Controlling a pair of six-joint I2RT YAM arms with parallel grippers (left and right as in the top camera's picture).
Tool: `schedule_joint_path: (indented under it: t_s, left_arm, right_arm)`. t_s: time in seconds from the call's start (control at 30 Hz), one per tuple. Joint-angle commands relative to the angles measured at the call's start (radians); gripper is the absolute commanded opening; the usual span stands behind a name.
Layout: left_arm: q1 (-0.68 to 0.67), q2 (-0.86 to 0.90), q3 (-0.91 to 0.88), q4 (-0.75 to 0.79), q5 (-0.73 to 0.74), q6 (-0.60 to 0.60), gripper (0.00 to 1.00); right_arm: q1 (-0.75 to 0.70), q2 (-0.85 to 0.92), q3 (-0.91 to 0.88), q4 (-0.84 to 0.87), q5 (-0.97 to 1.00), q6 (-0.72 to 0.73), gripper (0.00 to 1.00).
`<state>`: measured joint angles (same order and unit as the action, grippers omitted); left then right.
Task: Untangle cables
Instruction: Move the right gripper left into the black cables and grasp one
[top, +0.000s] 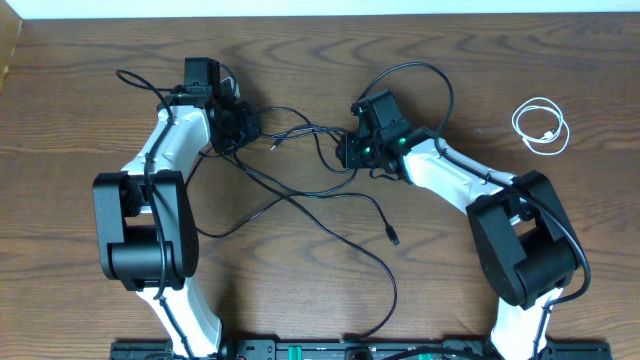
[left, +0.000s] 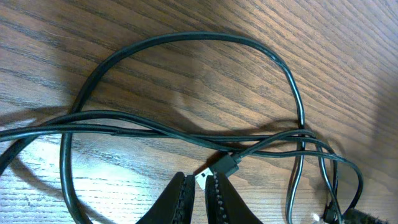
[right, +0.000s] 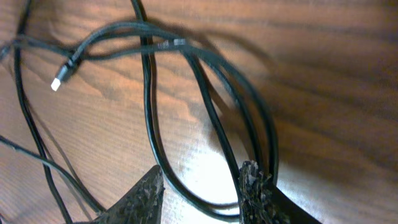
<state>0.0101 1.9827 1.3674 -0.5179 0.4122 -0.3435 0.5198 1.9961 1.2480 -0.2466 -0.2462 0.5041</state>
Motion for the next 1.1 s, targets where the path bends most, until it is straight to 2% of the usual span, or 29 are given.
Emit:
schedule_joint_path:
  t_s: [0.0, 0.1, 0.27, 0.37, 0.5, 0.53, 0.57, 0.6, 0.67, 0.73, 0.77, 0.83, 0.97, 1.07]
  left_arm:
    - [0.002, 0.004, -0.003, 0.0, -0.013, -0.002, 0.14]
    - [0.002, 0.004, -0.003, 0.001, -0.013, -0.002, 0.14]
    - [0.002, 0.004, -0.003, 0.001, -0.013, -0.002, 0.14]
    - [0.002, 0.004, -0.003, 0.001, -0.013, -0.002, 0.14]
    - [0.002, 0.004, -0.003, 0.0, -0.013, -0.002, 0.14]
    - [0.002, 0.004, -0.003, 0.0, -0.013, -0.002, 0.15]
    - [0.002, 0.004, -0.003, -0.001, -0.013, -0.002, 0.15]
    - [0.002, 0.004, -0.003, -0.003, -0.013, -0.002, 0.16]
    - [0.002, 0.004, -0.003, -0.004, 0.005, 0.023, 0.16]
    - [0.002, 0.003, -0.002, 0.0, 0.098, 0.104, 0.16]
    - [0.002, 0.003, -0.002, 0.008, 0.204, 0.178, 0.17]
    - [0.002, 0.003, 0.003, 0.008, 0.456, 0.339, 0.31]
    - [0.002, 0.003, 0.003, -0.018, 0.724, 0.517, 0.48]
    - [0.002, 0.003, 0.003, -0.027, 0.762, 0.55, 0.58]
  right_arm:
    - [0.031, -0.019, 0.0, -0.031, 0.047, -0.015, 0.36]
    - [0.039, -0.019, 0.0, -0.053, 0.117, -0.015, 0.42]
    - [0.043, -0.019, 0.0, -0.086, 0.07, -0.01, 0.4]
    - [0.064, -0.019, 0.0, -0.106, 0.056, -0.01, 0.31]
    - [0.091, -0.019, 0.0, -0.089, 0.056, -0.011, 0.24]
    - [0.093, -0.019, 0.0, -0.077, 0.057, -0.011, 0.19]
    - [0.093, -0.019, 0.0, -0.069, 0.056, -0.011, 0.04]
    - [0.087, -0.019, 0.0, -0.057, 0.056, -0.011, 0.01]
    - [0.064, -0.022, 0.0, -0.004, 0.004, -0.011, 0.01]
    - [0.035, -0.023, 0.001, 0.104, -0.159, -0.011, 0.01]
    - [0.016, -0.023, 0.001, 0.182, -0.259, -0.007, 0.01]
    - [-0.046, -0.023, 0.001, 0.352, -0.401, 0.106, 0.01]
    - [-0.129, -0.023, 0.001, 0.438, -0.372, 0.298, 0.01]
    - [-0.149, -0.023, 0.001, 0.437, -0.311, 0.372, 0.01]
